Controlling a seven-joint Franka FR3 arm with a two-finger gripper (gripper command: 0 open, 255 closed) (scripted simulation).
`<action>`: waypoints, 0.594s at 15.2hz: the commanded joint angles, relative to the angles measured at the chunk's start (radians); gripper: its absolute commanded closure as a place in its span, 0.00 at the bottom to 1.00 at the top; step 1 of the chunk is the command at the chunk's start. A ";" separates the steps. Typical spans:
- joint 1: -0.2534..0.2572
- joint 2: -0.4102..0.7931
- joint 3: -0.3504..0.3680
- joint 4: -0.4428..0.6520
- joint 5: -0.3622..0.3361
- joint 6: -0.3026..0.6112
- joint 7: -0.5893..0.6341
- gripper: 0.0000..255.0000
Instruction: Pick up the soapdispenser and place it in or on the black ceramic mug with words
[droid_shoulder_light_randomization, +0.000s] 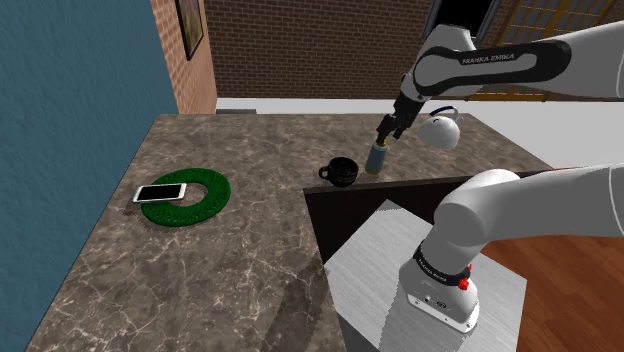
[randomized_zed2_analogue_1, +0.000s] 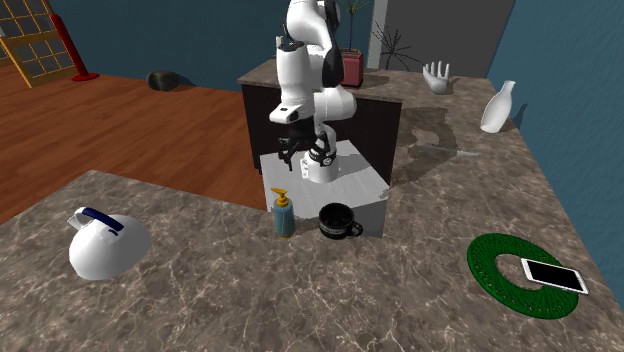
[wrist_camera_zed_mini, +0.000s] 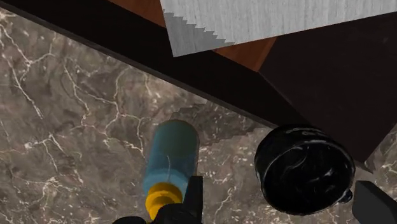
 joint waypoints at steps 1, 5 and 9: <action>-0.018 0.035 -0.061 -0.026 -0.016 0.108 -0.039 0.00; -0.013 0.141 -0.192 -0.036 -0.012 0.309 -0.124 0.00; 0.024 0.223 -0.272 -0.038 0.014 0.430 -0.176 0.00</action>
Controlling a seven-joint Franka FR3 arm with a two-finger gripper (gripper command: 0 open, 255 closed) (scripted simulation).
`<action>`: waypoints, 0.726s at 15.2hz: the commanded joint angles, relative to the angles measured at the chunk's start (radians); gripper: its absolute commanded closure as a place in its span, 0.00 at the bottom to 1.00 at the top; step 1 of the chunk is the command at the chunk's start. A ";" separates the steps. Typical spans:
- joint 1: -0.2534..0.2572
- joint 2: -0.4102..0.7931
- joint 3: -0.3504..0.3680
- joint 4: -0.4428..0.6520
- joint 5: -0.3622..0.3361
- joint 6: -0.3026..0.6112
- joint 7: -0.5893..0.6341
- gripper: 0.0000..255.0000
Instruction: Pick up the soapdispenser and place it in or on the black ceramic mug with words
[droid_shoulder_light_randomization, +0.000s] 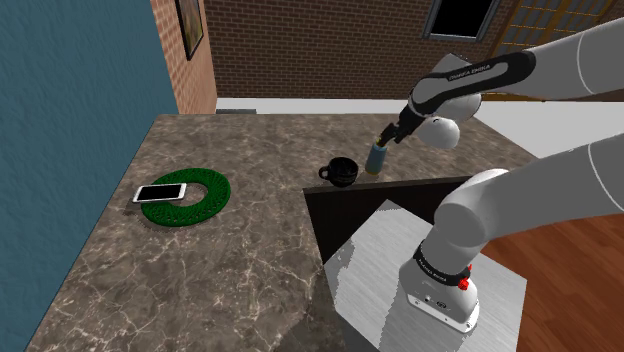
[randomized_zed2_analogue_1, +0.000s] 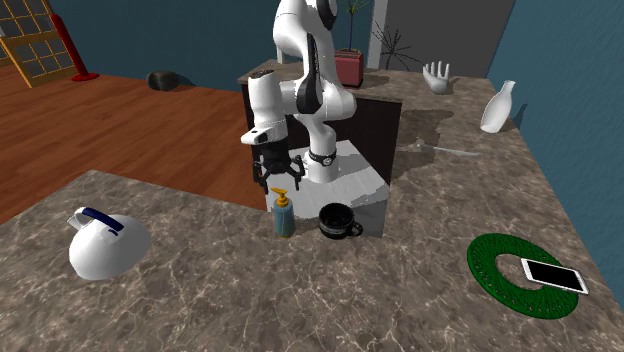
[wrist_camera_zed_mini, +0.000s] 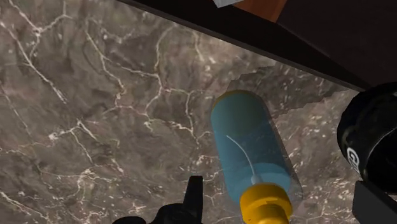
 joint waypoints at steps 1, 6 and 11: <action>0.020 0.039 -0.025 -0.006 0.011 0.052 -0.015 0.00; 0.072 0.114 -0.067 -0.016 0.042 0.140 -0.038 0.00; 0.072 0.114 -0.067 -0.016 0.042 0.140 -0.038 0.00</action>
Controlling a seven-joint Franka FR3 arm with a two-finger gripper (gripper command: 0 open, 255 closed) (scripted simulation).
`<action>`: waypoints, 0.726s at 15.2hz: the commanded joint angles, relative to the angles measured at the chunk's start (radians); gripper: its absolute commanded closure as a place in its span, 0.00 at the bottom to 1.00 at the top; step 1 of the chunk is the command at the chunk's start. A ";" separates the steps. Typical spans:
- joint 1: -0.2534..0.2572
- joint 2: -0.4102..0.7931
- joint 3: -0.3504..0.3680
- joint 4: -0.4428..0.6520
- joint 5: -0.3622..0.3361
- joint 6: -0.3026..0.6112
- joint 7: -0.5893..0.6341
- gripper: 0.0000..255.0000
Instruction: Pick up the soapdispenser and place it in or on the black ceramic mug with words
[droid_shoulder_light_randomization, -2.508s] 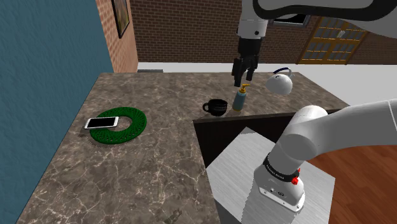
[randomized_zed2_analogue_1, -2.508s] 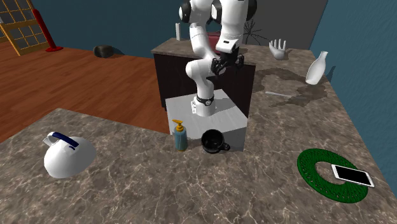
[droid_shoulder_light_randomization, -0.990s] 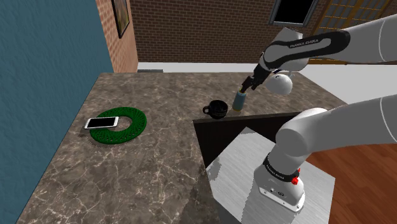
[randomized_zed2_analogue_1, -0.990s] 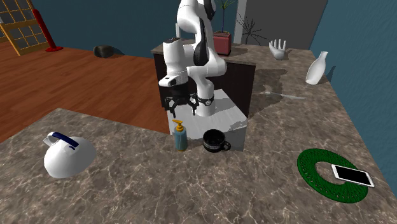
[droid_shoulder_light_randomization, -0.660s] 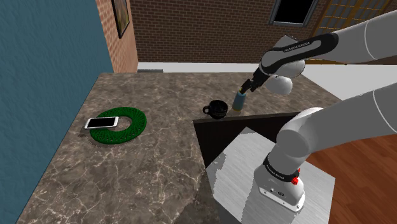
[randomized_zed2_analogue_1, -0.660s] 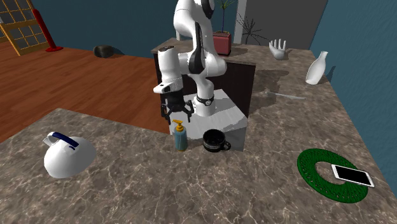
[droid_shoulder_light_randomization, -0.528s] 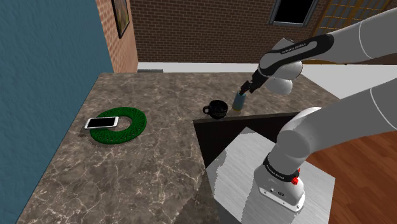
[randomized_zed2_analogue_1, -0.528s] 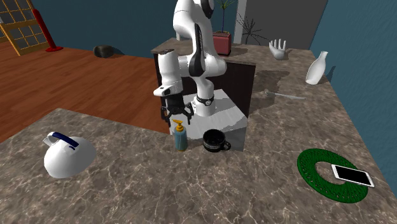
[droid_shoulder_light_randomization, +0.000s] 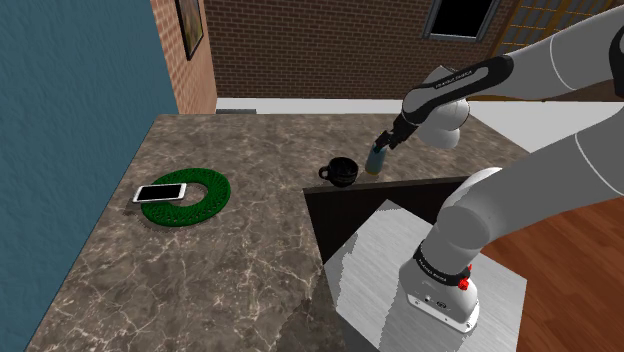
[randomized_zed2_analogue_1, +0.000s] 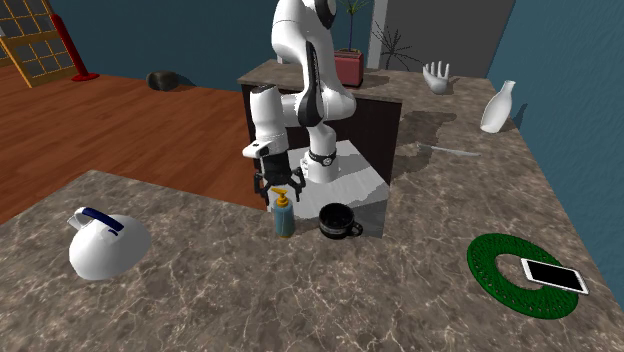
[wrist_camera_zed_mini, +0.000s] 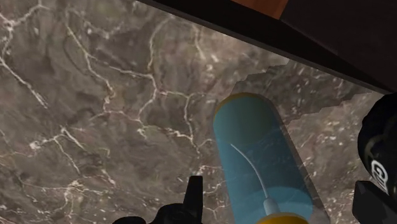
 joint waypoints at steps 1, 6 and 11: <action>0.000 0.000 0.000 0.000 0.000 0.001 0.000 0.00; 0.000 0.000 0.000 0.000 0.000 0.000 0.000 1.00; -0.001 -0.001 0.000 -0.001 0.000 0.000 0.000 1.00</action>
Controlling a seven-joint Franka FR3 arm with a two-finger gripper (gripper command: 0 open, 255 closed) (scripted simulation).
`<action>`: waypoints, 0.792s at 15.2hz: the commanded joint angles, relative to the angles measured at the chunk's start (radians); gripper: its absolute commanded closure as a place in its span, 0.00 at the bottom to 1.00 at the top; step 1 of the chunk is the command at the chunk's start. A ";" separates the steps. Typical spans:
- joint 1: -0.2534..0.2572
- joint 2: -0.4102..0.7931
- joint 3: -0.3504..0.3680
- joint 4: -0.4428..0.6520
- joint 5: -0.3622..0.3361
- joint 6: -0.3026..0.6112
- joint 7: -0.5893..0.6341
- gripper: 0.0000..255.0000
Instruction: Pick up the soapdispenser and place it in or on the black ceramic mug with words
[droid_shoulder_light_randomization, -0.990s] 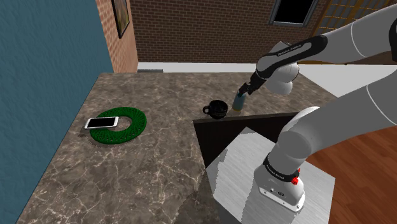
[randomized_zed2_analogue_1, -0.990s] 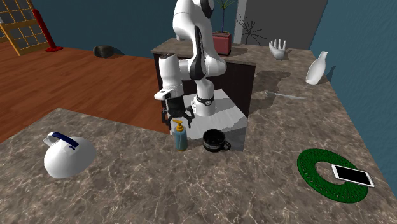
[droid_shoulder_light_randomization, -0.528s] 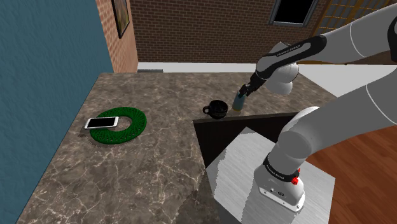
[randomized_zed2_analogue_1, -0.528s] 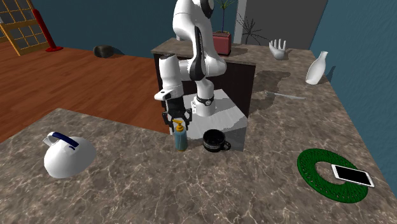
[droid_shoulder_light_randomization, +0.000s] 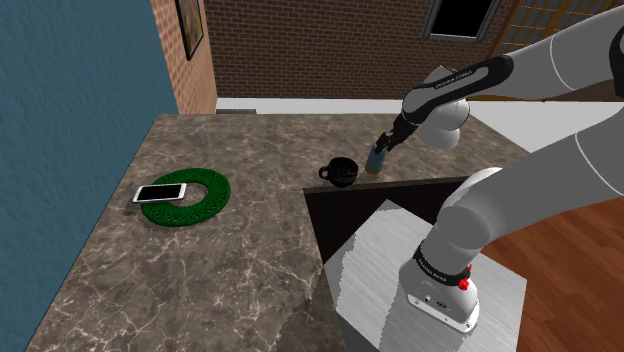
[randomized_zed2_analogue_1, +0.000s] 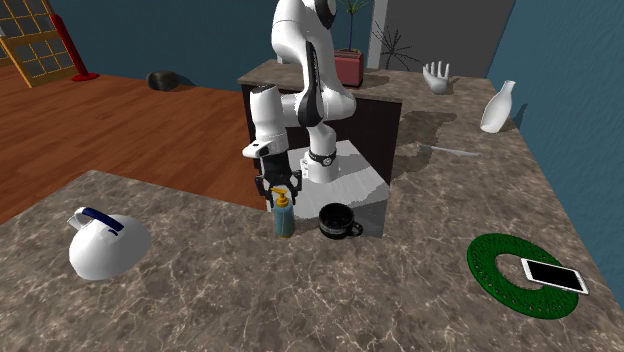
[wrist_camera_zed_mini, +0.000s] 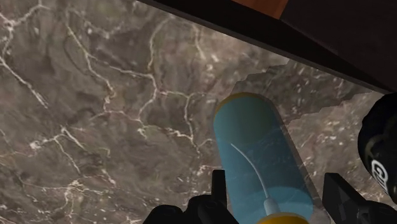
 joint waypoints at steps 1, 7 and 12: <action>0.001 0.001 -0.001 0.000 0.001 0.000 0.000 1.00; -0.038 -0.069 0.054 0.037 -0.022 -0.107 0.038 1.00; -0.056 -0.118 0.089 0.074 -0.029 -0.192 0.061 1.00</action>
